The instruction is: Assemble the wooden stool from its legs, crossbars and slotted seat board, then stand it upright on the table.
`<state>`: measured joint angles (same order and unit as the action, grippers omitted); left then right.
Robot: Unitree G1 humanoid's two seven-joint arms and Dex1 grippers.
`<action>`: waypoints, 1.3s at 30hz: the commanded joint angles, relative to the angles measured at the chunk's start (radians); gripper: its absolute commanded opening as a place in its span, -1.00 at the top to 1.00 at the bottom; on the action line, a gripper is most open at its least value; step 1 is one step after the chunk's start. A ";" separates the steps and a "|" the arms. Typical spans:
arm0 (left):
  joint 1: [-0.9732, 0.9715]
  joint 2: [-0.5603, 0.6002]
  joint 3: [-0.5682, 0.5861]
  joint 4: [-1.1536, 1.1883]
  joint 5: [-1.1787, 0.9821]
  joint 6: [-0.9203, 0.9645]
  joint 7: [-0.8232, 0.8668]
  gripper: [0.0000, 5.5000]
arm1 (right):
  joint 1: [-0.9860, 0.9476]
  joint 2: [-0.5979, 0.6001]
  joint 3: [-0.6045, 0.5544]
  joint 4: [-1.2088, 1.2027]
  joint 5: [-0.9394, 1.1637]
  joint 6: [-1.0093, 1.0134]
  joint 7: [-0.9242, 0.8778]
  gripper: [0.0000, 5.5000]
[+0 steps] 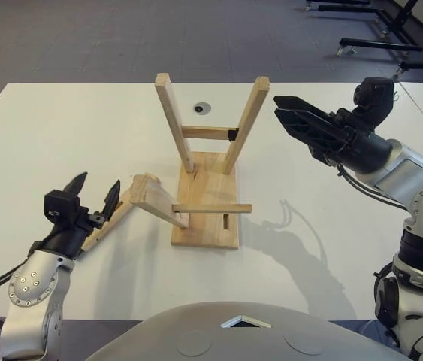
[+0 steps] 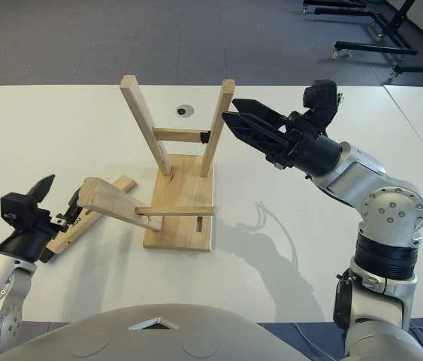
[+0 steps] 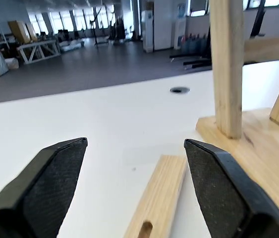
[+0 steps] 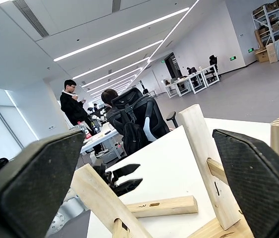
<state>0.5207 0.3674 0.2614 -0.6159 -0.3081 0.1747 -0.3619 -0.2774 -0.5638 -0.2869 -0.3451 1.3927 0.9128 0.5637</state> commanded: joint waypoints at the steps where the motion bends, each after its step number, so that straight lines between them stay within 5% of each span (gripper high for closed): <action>1: 0.014 0.149 0.078 0.075 0.042 0.036 -0.098 -0.31 | 0.032 0.021 -0.009 -0.033 0.007 -0.022 -0.027 -0.72; 11: 0.004 0.260 0.068 0.367 -0.011 -0.037 -0.400 -0.31 | 0.036 0.035 0.013 -0.033 -0.009 -0.044 -0.031 -0.72; 24: 0.027 0.280 -0.022 0.435 0.086 -0.026 -0.421 -0.31 | 0.023 0.027 0.018 0.002 -0.061 -0.062 0.021 -0.72; 33: -0.034 0.266 -0.037 0.393 0.028 0.050 -0.417 0.22 | 0.038 0.057 0.021 -0.016 -0.089 -0.106 0.023 -0.72; 39: -0.112 0.267 0.010 0.455 0.021 0.089 -0.367 0.26 | 0.041 0.083 0.022 -0.021 -0.119 -0.141 0.027 -0.72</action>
<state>0.4463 0.6348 0.2430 -0.1803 -0.2759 0.2550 -0.7558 -0.2349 -0.4883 -0.2661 -0.3592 1.2932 0.7849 0.5895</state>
